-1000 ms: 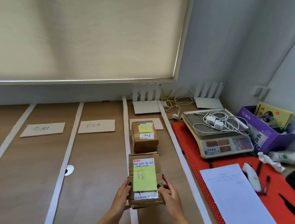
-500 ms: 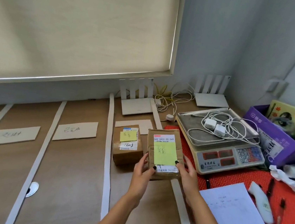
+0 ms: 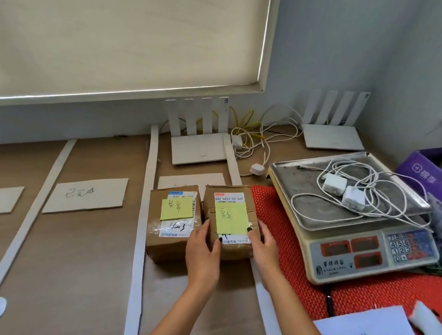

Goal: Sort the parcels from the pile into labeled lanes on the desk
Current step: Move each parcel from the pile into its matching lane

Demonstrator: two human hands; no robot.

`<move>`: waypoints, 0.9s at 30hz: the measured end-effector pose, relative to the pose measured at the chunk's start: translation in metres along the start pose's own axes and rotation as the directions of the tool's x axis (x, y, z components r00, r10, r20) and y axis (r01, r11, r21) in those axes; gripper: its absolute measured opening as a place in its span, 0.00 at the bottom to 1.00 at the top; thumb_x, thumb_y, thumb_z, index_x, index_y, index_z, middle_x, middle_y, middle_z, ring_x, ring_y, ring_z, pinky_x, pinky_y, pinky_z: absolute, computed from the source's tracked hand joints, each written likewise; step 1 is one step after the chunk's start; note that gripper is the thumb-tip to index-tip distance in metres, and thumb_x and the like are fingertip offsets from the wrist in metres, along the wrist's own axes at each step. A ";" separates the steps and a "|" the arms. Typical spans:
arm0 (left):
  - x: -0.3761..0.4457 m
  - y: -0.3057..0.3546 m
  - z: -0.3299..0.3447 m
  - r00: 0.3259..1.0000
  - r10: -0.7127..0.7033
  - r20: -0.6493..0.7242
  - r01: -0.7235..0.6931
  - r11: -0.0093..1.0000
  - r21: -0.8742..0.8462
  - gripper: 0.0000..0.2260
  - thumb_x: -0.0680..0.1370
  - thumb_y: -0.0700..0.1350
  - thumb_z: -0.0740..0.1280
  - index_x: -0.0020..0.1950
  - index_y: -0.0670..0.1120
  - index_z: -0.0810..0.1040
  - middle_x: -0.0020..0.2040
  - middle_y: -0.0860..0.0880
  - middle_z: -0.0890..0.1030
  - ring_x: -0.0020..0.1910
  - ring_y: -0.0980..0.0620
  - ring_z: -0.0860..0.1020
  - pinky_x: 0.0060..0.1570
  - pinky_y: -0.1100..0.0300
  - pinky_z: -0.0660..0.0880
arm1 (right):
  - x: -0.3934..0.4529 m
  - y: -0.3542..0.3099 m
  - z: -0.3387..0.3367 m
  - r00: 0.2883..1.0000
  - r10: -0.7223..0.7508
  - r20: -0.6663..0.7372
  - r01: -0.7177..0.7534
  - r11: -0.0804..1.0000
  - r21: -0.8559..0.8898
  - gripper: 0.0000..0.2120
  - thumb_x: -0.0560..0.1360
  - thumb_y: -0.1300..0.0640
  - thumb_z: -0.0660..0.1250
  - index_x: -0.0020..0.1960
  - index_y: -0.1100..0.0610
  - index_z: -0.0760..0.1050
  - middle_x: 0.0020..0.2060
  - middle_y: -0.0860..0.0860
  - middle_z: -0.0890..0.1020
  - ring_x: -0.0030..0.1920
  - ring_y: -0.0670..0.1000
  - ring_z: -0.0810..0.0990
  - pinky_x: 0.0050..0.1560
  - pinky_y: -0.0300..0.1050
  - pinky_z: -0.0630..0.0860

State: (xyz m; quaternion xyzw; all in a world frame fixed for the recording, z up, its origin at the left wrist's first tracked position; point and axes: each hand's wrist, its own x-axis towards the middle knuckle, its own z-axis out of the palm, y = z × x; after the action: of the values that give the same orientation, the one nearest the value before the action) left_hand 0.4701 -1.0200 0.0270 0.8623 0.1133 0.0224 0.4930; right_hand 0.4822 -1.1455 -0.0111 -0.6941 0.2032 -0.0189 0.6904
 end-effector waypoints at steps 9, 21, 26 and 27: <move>0.009 -0.017 0.011 0.994 0.097 -0.046 -0.085 0.974 0.208 0.21 0.77 0.39 0.65 0.70 0.46 0.69 0.69 0.49 0.69 0.69 0.51 0.63 0.69 0.59 0.60 | 0.011 0.009 0.016 0.999 -0.054 -0.004 0.052 0.988 -0.147 0.21 0.79 0.59 0.60 0.71 0.53 0.66 0.63 0.50 0.75 0.60 0.46 0.73 0.61 0.40 0.72; 0.002 -0.005 -0.033 1.000 -0.014 0.023 0.017 0.990 -0.138 0.23 0.76 0.34 0.64 0.70 0.46 0.69 0.62 0.49 0.76 0.62 0.50 0.74 0.64 0.54 0.71 | -0.032 -0.022 0.009 0.986 -0.147 -0.076 0.116 0.942 -0.314 0.24 0.74 0.58 0.67 0.69 0.51 0.68 0.61 0.50 0.76 0.62 0.50 0.73 0.62 0.47 0.73; -0.019 0.000 -0.077 0.994 -0.028 0.108 0.053 0.969 -0.239 0.24 0.77 0.33 0.62 0.72 0.47 0.66 0.68 0.46 0.72 0.66 0.48 0.72 0.65 0.50 0.71 | -0.076 -0.047 0.020 0.987 -0.160 -0.025 0.145 0.942 -0.302 0.27 0.73 0.60 0.68 0.70 0.50 0.67 0.62 0.51 0.76 0.62 0.48 0.73 0.59 0.41 0.72; -0.024 0.000 -0.087 0.994 -0.017 0.109 0.045 0.965 -0.257 0.24 0.77 0.33 0.62 0.72 0.47 0.66 0.69 0.47 0.72 0.66 0.48 0.71 0.65 0.51 0.71 | -0.084 -0.051 0.024 0.987 -0.160 -0.011 0.149 0.942 -0.301 0.27 0.73 0.60 0.67 0.70 0.49 0.67 0.62 0.51 0.75 0.61 0.48 0.72 0.58 0.41 0.72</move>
State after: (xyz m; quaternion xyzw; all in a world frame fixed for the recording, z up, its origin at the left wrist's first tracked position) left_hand 0.4337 -0.9513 0.0738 0.7887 0.0965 -0.0166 0.6069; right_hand 0.4252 -1.0988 0.0585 -0.8039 0.1608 -0.0545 0.5700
